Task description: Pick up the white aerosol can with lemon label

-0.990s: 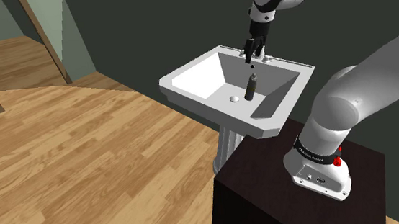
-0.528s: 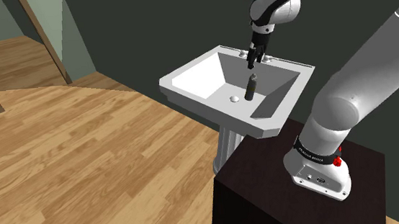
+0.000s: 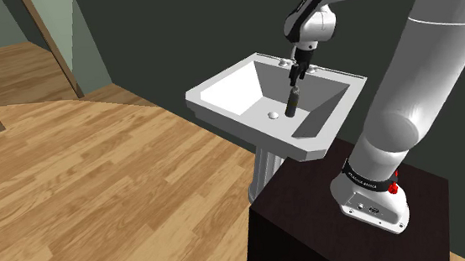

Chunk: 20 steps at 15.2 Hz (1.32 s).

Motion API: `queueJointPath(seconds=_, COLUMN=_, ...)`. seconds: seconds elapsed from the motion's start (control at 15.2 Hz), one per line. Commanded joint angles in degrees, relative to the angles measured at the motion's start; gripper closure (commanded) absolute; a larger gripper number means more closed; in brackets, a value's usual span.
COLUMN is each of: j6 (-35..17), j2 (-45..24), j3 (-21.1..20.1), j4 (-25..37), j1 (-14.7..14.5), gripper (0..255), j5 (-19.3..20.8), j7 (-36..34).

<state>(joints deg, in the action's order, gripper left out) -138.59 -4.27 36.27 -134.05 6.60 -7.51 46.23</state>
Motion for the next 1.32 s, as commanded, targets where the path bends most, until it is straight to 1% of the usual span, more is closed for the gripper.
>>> queueJointPath(seconds=0.0, j6=-1.2, j2=-5.9, j3=-0.3, j4=3.2, j1=1.4, gripper=0, j5=-5.7, j7=5.3)
queueJointPath(seconds=0.13, j6=-1.6, j2=-11.0, j3=-1.6, j4=6.5, j1=3.9, gripper=0, j5=-10.2, j7=9.5)
queueJointPath(seconds=0.59, j6=-5.6, j2=-15.7, j3=-4.4, j4=6.4, j1=6.1, gripper=0, j5=-15.0, j7=13.0)
queueJointPath(seconds=0.79, j6=-5.9, j2=-16.1, j3=-4.7, j4=6.4, j1=6.3, gripper=0, j5=-15.4, j7=13.2)
queueJointPath(seconds=0.86, j6=-5.9, j2=-16.1, j3=-4.7, j4=6.4, j1=6.3, gripper=255, j5=-15.4, j7=13.3)
queueJointPath(seconds=1.25, j6=-5.8, j2=-16.1, j3=-4.7, j4=6.4, j1=6.3, gripper=255, j5=-15.3, j7=13.2)
